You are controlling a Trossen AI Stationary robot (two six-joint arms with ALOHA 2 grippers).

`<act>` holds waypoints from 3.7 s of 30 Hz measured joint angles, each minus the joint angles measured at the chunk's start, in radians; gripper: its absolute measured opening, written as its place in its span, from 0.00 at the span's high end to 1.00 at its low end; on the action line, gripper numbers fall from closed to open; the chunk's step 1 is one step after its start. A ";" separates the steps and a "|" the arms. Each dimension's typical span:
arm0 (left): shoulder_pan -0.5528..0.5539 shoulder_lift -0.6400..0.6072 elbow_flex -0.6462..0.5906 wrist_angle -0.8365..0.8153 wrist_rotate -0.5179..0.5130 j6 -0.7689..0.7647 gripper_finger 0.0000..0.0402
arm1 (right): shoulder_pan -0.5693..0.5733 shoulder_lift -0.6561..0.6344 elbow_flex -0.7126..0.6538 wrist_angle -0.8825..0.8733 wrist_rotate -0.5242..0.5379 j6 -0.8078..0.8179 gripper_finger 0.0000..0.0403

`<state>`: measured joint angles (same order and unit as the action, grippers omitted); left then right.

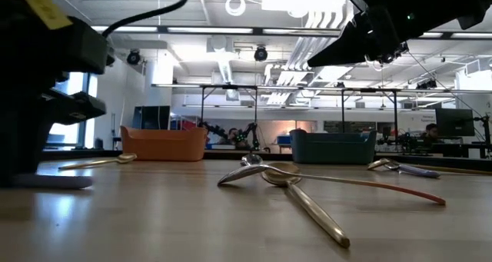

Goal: Sort silverware by color (type)
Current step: Put the violet spoon into the yellow bin

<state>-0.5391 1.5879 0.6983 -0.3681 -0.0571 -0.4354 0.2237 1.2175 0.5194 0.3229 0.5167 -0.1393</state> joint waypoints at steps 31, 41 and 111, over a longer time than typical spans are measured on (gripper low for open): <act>0.432 -0.323 -0.253 0.756 0.049 0.159 0.92 | 0.028 0.015 0.001 -0.017 0.056 0.164 0.92; 0.447 -0.295 -0.370 1.353 -0.011 0.268 0.92 | 0.052 0.298 0.007 0.425 0.025 0.213 0.61; 0.436 -0.084 -0.540 1.930 -0.197 0.534 0.69 | 0.448 0.214 0.697 -1.349 -0.414 1.524 1.00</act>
<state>-0.1036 1.5044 0.1579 1.5620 -0.2546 0.0984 0.6715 1.4319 1.2164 -1.0264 0.1025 1.3851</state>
